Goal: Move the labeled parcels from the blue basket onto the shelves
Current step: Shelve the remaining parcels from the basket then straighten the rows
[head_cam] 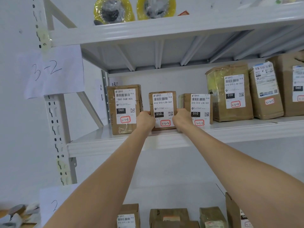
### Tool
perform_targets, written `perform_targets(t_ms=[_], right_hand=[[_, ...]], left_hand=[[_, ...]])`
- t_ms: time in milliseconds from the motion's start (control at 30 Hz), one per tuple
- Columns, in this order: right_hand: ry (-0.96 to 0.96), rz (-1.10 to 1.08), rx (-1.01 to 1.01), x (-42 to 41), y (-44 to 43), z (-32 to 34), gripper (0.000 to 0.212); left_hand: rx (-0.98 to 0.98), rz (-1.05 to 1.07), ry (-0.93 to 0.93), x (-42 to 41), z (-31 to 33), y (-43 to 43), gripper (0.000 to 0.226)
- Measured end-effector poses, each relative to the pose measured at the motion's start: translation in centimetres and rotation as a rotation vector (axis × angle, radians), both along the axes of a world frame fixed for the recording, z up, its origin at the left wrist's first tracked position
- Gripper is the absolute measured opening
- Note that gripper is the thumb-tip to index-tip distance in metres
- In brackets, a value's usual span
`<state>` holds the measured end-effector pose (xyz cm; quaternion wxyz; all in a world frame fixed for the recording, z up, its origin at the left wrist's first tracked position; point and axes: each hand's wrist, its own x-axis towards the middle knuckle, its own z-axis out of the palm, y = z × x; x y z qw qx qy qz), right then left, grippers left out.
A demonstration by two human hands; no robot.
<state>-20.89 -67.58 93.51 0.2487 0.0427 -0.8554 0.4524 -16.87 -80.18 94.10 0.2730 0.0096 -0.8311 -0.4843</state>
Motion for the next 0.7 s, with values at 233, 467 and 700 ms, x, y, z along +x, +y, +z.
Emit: perform_targets(t_ms=[233, 467, 700], right_hand=[[-0.007, -0.008, -0.005, -0.2, 0.0, 0.0, 0.029], [-0.051, -0.003, -0.001, 0.4, -0.3, 0.3, 0.028], [-0.078, 0.025, 0.072, 1.0, -0.6, 0.6, 0.010]], left_hand=[[-0.004, 0.001, -0.017, -0.1, 0.0, 0.1, 0.030], [-0.019, -0.013, -0.044, 0.2, 0.1, 0.1, 0.036], [-0.073, -0.079, -0.121, 0.2, 0.0, -0.4, 0.042]])
